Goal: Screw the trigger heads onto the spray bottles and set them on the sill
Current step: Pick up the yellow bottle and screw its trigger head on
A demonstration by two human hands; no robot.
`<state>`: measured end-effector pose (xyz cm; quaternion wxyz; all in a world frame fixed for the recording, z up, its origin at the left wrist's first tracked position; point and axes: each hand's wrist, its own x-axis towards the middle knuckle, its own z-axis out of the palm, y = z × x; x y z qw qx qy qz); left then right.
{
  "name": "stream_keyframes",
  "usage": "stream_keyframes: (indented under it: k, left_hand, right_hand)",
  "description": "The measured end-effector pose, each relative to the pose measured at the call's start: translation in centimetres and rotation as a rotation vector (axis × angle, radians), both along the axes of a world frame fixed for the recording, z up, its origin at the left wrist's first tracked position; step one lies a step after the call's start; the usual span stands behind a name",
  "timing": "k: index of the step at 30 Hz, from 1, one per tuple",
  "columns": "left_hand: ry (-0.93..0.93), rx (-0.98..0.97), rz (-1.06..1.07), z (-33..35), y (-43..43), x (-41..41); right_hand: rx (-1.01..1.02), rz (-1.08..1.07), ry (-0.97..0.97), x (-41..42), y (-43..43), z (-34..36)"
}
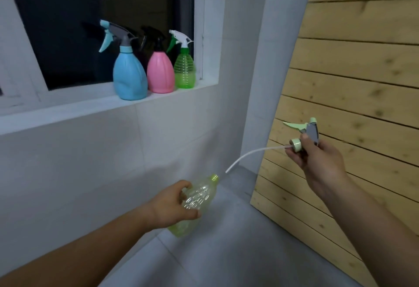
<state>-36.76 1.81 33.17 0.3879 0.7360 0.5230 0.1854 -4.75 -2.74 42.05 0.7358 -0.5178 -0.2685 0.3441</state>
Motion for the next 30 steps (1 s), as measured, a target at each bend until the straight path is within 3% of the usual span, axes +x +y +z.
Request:
stream_keyframes:
  k: [10, 19, 30]
  left_hand:
    - [-0.076, 0.079, -0.071, 0.9, -1.2, 1.2]
    - [-0.221, 0.049, -0.164, 1.5, -1.5, 2.3]
    - [-0.311, 0.049, -0.199, 2.2, -2.4, 2.3]
  right_hand:
    - [-0.038, 0.088, -0.035, -1.3, -0.8, -0.9]
    - [-0.152, 0.502, -0.082, -5.2, -0.4, -2.3]
    - [-0.163, 0.576, -0.200, -6.4, -0.1, -2.3]
